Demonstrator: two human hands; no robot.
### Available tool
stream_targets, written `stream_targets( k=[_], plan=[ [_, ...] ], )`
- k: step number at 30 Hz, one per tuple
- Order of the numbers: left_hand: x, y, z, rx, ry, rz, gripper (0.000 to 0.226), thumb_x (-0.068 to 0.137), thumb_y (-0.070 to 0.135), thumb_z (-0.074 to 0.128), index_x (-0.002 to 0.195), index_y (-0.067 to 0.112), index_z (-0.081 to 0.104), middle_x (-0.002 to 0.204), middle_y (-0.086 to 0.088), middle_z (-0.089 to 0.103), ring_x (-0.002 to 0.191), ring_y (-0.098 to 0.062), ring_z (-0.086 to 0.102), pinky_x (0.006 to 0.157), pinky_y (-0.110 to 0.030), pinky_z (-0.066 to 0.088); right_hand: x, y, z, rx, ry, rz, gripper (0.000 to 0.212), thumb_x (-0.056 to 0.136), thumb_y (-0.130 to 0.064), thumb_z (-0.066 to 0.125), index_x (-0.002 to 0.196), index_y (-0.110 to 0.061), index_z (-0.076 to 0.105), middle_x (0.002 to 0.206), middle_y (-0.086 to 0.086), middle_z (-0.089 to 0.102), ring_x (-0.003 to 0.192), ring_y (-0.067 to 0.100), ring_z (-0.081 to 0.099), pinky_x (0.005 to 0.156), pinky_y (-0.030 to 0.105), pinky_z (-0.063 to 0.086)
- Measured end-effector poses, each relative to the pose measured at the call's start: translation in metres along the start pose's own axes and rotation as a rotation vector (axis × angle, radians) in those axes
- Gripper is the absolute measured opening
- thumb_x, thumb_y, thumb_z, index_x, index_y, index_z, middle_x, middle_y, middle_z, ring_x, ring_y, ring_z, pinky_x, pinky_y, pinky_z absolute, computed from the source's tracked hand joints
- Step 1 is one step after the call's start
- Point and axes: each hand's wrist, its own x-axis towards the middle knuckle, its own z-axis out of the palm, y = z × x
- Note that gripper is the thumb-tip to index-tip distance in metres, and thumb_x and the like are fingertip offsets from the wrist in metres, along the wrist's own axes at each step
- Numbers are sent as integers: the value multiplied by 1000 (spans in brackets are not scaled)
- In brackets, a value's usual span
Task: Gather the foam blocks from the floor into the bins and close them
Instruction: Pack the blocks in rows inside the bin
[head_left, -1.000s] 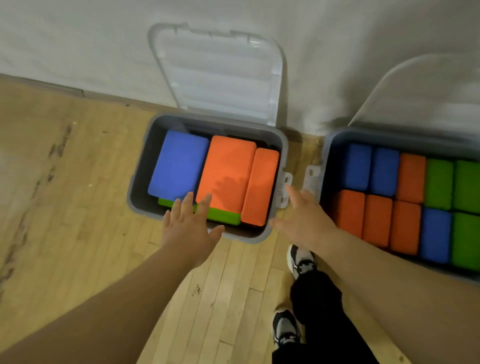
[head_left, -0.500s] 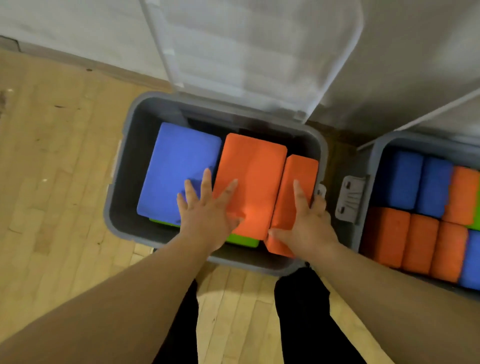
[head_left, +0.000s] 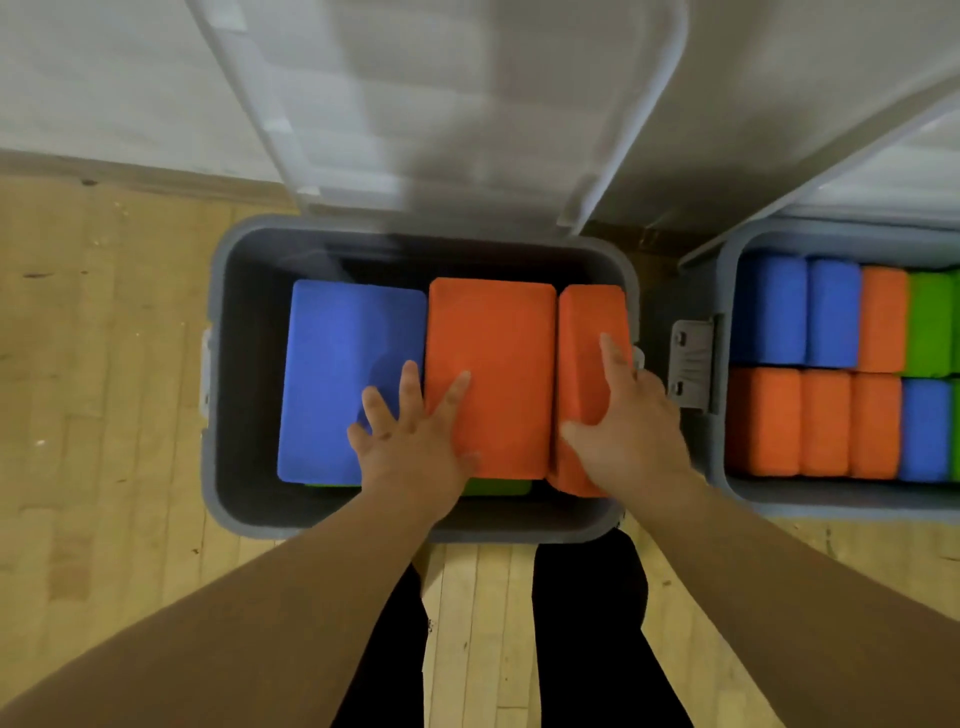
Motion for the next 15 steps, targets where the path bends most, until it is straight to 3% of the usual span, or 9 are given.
stream_targets(
  k=[2, 4, 7, 11, 15],
  plan=[
    [-2, 1, -5, -59, -45, -13, 96, 91, 74, 49, 147, 59, -28, 166, -1, -27, 149, -51, -11, 119, -64, 16, -18, -1, -26, 45, 64, -56, 105, 84, -50, 70, 152, -59, -9, 155, 2, 29, 138, 34, 35, 111, 58, 39],
    [-6, 7, -19, -261, -77, -44, 90, 91, 77, 46, 150, 60, -20, 168, 1, -17, 153, -45, -8, 121, -62, 17, -38, 3, -52, 126, 117, -112, 104, 84, -47, 72, 151, -62, -7, 154, -5, 31, 136, 28, 39, 108, 57, 43],
    [-20, 17, -50, -743, 41, 14, 81, 93, 74, 47, 156, 58, -1, 165, 5, 21, 151, -26, 25, 112, -45, 36, -60, 7, -83, 294, 145, -164, 103, 87, -39, 74, 153, -63, -1, 157, -16, 28, 132, 13, 40, 104, 44, 45],
    [-41, 32, -94, -1033, 66, 115, 81, 87, 74, 53, 153, 65, 6, 156, 22, 36, 136, -6, 44, 103, -30, 39, -62, -2, -96, 503, 104, -200, 97, 88, -31, 75, 153, -62, 11, 152, -22, 26, 127, 6, 41, 97, 29, 43],
    [-41, 20, -110, -981, 80, 131, 84, 92, 61, 62, 150, 68, 3, 149, 19, 37, 124, -12, 50, 100, -37, 48, -39, -24, -77, 669, -107, -204, 92, 91, -34, 74, 152, -65, 13, 154, -15, 32, 129, 15, 51, 104, 52, 51]
  ],
)
